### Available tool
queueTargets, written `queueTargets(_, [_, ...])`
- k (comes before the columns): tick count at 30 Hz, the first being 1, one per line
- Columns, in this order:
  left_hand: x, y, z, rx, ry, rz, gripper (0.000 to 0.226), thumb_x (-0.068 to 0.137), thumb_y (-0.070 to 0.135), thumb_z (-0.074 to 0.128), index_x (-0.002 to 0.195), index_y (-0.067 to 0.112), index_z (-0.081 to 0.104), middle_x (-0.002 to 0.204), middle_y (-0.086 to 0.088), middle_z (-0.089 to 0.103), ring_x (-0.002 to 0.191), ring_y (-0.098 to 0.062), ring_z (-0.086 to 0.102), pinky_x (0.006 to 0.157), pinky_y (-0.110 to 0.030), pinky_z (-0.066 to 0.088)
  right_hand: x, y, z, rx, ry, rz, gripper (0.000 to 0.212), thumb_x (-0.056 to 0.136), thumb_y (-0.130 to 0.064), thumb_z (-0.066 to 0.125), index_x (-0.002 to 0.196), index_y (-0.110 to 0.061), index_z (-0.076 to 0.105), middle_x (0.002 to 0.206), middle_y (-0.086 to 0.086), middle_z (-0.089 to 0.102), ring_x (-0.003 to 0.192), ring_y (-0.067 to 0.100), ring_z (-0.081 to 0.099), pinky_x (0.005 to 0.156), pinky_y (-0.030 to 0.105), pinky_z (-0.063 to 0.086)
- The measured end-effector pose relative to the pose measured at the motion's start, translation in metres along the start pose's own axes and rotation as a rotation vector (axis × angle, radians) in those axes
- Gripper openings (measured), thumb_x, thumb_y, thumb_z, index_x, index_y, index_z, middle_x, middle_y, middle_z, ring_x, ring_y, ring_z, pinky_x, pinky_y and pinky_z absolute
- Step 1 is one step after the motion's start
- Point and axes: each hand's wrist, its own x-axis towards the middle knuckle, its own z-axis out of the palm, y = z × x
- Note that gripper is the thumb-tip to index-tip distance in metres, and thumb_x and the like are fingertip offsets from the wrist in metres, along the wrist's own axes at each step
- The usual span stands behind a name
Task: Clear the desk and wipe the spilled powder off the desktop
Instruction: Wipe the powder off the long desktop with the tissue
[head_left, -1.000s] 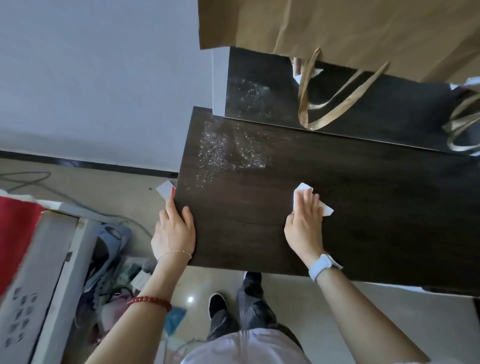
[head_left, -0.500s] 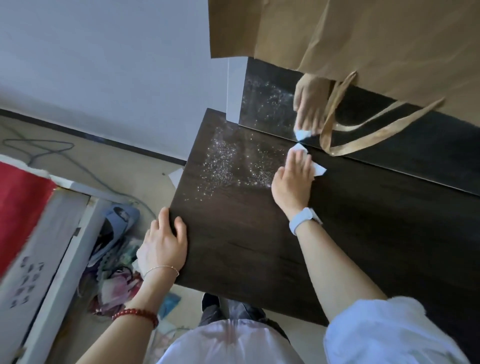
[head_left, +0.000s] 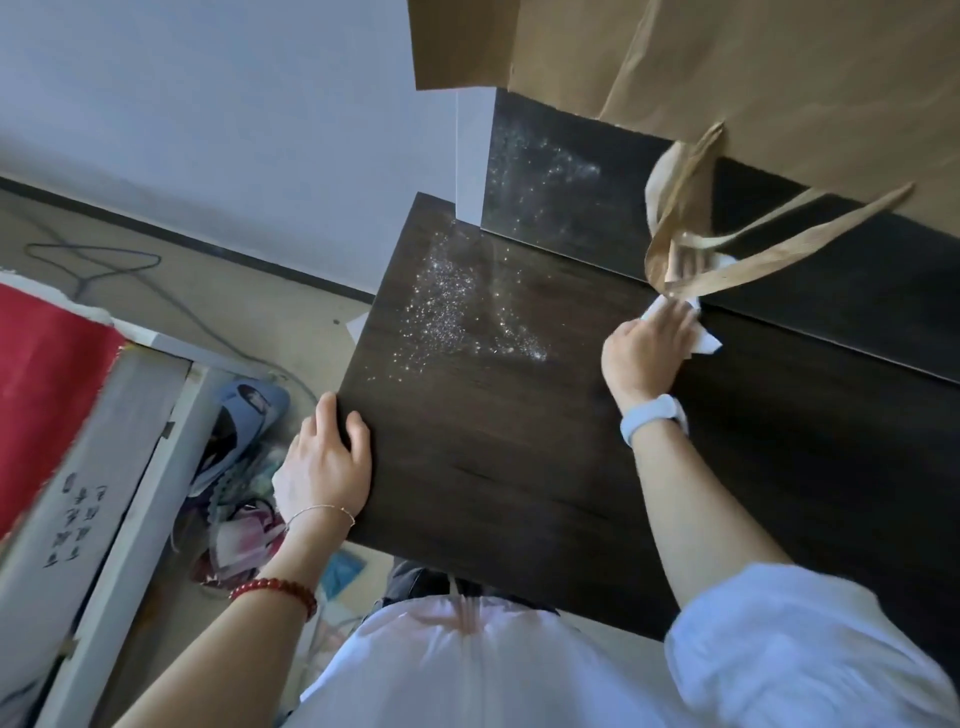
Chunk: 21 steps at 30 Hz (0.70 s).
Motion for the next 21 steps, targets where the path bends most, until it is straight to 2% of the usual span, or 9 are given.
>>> queueTargets(4, [0.000, 0.000, -0.001, -0.011, -0.012, 0.004, 0.037, 0.094, 0.040, 0.027, 0.126, 0.023, 0.034, 0.119, -0.013, 0.056, 0.103, -0.034, 0.054, 0.073, -0.040, 0.038, -0.045, -0.066, 0.028, 0.000, -0.172, -0.508, 0.058, 0.072, -0.009, 0.024, 0.127, 0.002, 0.037, 0.129, 0.022, 0.042, 0.121, 0.038, 0.036, 0.102, 0.052, 0.028])
queueTargets(7, [0.000, -0.001, -0.002, -0.026, -0.018, 0.005, 0.038, 0.093, 0.040, 0.027, 0.127, 0.024, 0.034, 0.119, -0.012, 0.056, 0.104, -0.034, 0.054, 0.074, -0.041, 0.040, -0.057, -0.064, 0.025, -0.023, -0.306, -0.755, 0.057, 0.076, -0.001, 0.032, 0.132, -0.001, 0.033, 0.138, 0.017, 0.037, 0.131, 0.038, 0.029, 0.110, 0.049, 0.023])
queueTargets(10, [0.000, -0.001, -0.003, -0.041, -0.020, 0.008, 0.038, 0.094, 0.039, 0.028, 0.128, 0.023, 0.035, 0.120, -0.013, 0.056, 0.105, -0.034, 0.053, 0.075, -0.041, 0.040, -0.031, -0.032, 0.012, -0.076, -0.202, -0.634, 0.056, 0.070, -0.001, 0.026, 0.123, 0.002, 0.040, 0.124, 0.022, 0.044, 0.114, 0.040, 0.040, 0.098, 0.048, 0.032])
queueTargets(12, [0.000, 0.000, -0.003, -0.042, -0.019, 0.011, 0.038, 0.094, 0.038, 0.029, 0.129, 0.022, 0.036, 0.120, -0.013, 0.056, 0.106, -0.034, 0.053, 0.074, -0.039, 0.039, -0.026, -0.024, 0.006, -0.055, -0.181, -0.456, 0.055, 0.073, -0.001, 0.023, 0.127, 0.003, 0.037, 0.128, 0.026, 0.040, 0.118, 0.041, 0.037, 0.099, 0.048, 0.030])
queueTargets(13, [-0.001, 0.000, -0.004, -0.044, -0.021, 0.011, 0.038, 0.094, 0.038, 0.029, 0.129, 0.022, 0.036, 0.119, -0.012, 0.056, 0.106, -0.033, 0.053, 0.073, -0.039, 0.038, -0.037, -0.030, 0.006, -0.039, -0.186, -0.457, 0.056, 0.072, -0.002, 0.022, 0.125, 0.002, 0.038, 0.126, 0.025, 0.041, 0.117, 0.041, 0.038, 0.097, 0.047, 0.032])
queueTargets(15, [-0.001, 0.000, -0.005, -0.055, -0.027, 0.009, 0.038, 0.095, 0.038, 0.029, 0.129, 0.022, 0.036, 0.119, -0.012, 0.055, 0.106, -0.033, 0.053, 0.073, -0.039, 0.038, -0.083, -0.043, 0.016, -0.041, -0.273, -0.672, 0.056, 0.070, -0.002, 0.024, 0.123, 0.000, 0.040, 0.124, 0.019, 0.044, 0.117, 0.037, 0.038, 0.096, 0.045, 0.033])
queueTargets(18, [-0.002, 0.000, -0.006, -0.053, -0.034, 0.008, 0.038, 0.095, 0.038, 0.028, 0.129, 0.023, 0.035, 0.122, -0.011, 0.055, 0.107, -0.033, 0.052, 0.077, -0.041, 0.040, -0.130, -0.039, 0.022, -0.033, -0.461, -1.061, 0.054, 0.079, -0.003, 0.030, 0.133, -0.001, 0.038, 0.135, 0.017, 0.045, 0.130, 0.033, 0.035, 0.108, 0.044, 0.026])
queueTargets(19, [-0.002, -0.001, -0.006, -0.053, -0.037, 0.011, 0.039, 0.095, 0.038, 0.028, 0.130, 0.023, 0.035, 0.122, -0.011, 0.054, 0.108, -0.033, 0.052, 0.077, -0.041, 0.040, -0.117, -0.035, 0.020, -0.029, -0.457, -1.072, 0.056, 0.078, -0.001, 0.032, 0.133, -0.002, 0.038, 0.134, 0.017, 0.046, 0.127, 0.033, 0.038, 0.106, 0.045, 0.028])
queueTargets(21, [-0.002, 0.000, -0.007, -0.054, -0.032, 0.017, 0.039, 0.095, 0.038, 0.027, 0.130, 0.022, 0.034, 0.123, -0.011, 0.054, 0.109, -0.033, 0.051, 0.078, -0.041, 0.040, -0.074, -0.035, 0.014, -0.075, -0.402, -0.806, 0.059, 0.073, 0.006, 0.034, 0.131, 0.000, 0.035, 0.127, 0.019, 0.044, 0.117, 0.036, 0.041, 0.098, 0.047, 0.035])
